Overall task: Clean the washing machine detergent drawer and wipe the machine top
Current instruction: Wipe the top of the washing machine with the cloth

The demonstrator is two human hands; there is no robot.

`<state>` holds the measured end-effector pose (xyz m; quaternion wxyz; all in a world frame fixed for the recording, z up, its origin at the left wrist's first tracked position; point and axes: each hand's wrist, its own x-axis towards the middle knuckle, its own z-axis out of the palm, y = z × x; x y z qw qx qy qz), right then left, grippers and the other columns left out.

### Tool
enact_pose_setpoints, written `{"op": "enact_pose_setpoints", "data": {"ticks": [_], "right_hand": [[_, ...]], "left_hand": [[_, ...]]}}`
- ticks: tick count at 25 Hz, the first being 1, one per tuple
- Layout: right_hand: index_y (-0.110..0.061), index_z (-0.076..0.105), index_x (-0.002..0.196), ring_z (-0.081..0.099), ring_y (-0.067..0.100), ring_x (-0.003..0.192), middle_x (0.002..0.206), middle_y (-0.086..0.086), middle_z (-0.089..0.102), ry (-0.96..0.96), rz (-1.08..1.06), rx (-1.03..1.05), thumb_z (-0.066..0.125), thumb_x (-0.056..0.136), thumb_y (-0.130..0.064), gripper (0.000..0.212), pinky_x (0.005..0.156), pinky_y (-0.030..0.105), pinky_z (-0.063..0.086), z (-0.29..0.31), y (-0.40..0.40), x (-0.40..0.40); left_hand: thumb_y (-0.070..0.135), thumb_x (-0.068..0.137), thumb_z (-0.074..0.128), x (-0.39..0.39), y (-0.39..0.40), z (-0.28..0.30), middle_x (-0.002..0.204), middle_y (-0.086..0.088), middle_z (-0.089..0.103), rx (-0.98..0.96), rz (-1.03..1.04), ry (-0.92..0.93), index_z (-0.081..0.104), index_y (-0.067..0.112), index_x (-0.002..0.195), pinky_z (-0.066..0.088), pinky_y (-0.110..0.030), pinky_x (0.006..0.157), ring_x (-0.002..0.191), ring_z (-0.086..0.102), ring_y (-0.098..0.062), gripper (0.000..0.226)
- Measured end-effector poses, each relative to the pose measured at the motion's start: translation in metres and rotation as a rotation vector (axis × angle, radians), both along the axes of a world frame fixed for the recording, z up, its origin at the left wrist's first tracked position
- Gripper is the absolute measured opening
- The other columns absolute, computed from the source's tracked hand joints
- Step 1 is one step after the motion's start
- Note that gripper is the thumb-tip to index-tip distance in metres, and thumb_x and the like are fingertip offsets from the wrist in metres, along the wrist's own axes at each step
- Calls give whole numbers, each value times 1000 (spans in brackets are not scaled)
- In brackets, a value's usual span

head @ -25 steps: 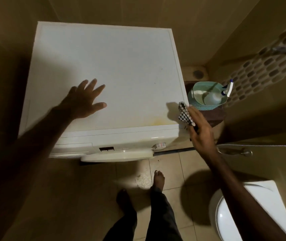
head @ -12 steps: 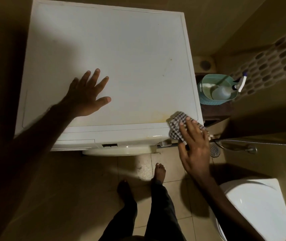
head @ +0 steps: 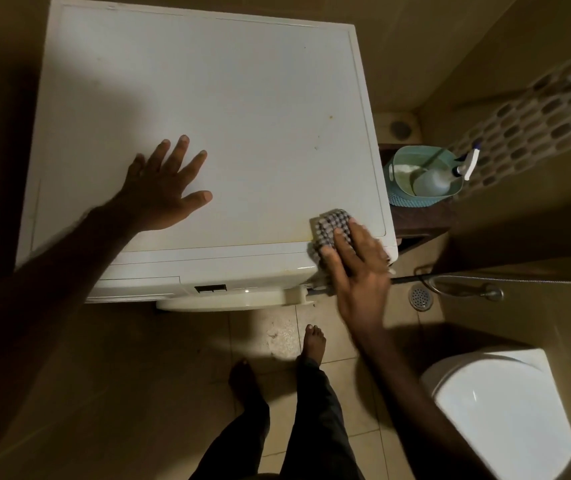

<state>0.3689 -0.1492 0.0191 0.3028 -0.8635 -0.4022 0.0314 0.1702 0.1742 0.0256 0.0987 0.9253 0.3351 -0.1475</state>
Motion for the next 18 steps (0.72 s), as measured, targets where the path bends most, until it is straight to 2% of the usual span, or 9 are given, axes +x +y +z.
{"op": "enact_pose_setpoints", "data": {"ticks": [3, 5, 6, 8, 10, 11, 14, 16, 18], "right_hand": [[-12, 69, 134, 54, 28, 136, 150, 9, 58, -52, 86, 11, 75, 96, -27, 41, 109, 57, 47, -13, -10, -28], [-14, 59, 145, 50, 28, 140, 155, 11, 51, -75, 104, -37, 67, 101, -29, 47, 107, 57, 50, -14, -33, -18], [-17, 52, 151, 43, 29, 146, 160, 11, 44, -88, 77, -81, 58, 104, -32, 49, 110, 60, 46, -14, -41, -9], [-21, 40, 158, 24, 26, 157, 169, 8, 29, -66, -13, -147, 40, 108, -39, 54, 121, 62, 28, -13, -36, 6], [-19, 40, 158, 14, 24, 160, 171, 5, 24, -57, -124, -149, 34, 107, -46, 58, 128, 58, 14, -11, -4, 11], [-18, 43, 156, 14, 25, 160, 171, 5, 25, -65, -152, -153, 34, 107, -48, 58, 128, 56, 13, -10, 15, 4], [-15, 46, 153, 19, 25, 159, 170, 7, 28, -90, -2, -168, 35, 110, -42, 51, 128, 53, 15, -15, 46, -47], [-16, 39, 157, 22, 26, 158, 170, 8, 27, -171, 184, -227, 34, 111, -38, 51, 129, 51, 14, -22, 30, -71], [-17, 31, 161, 24, 30, 157, 170, 10, 26, -238, 201, -271, 28, 111, -41, 55, 127, 56, 18, -27, 6, -51]], "left_hand": [[83, 84, 1, 1, 1, 1, 173, 1, -18, -8, 0, 2, -5, 38, 163, 6, -61, 124, 160, -9, -30, 91], [83, 84, 1, 1, 0, 0, 173, 1, -18, -12, 0, 2, -5, 38, 163, 5, -61, 124, 160, -10, -30, 92], [83, 84, 1, 0, -1, 0, 173, 1, -19, -13, 5, -3, -5, 38, 163, 5, -61, 124, 160, -10, -30, 91], [82, 85, 2, 0, -2, -2, 172, 2, -20, -16, 17, -9, -7, 39, 163, 2, -60, 124, 160, -13, -28, 89], [82, 86, 3, 1, -1, -3, 173, 1, -19, -10, 16, -18, -6, 39, 163, 2, -60, 124, 160, -12, -29, 89], [81, 86, 3, 1, -2, -3, 173, 0, -17, -3, 12, -24, -4, 38, 164, 4, -61, 124, 160, -10, -30, 89], [81, 85, 2, 0, -3, -5, 174, -3, -11, 31, -4, -42, 2, 34, 165, 9, -63, 123, 160, -4, -33, 92], [81, 85, 4, 0, -4, -4, 174, -4, -9, 28, 3, -66, 5, 32, 165, 9, -63, 123, 160, -3, -33, 94], [81, 84, 3, 0, -4, -3, 174, -2, -11, 3, 16, -49, 3, 34, 165, 6, -62, 124, 160, -6, -31, 94]]}}
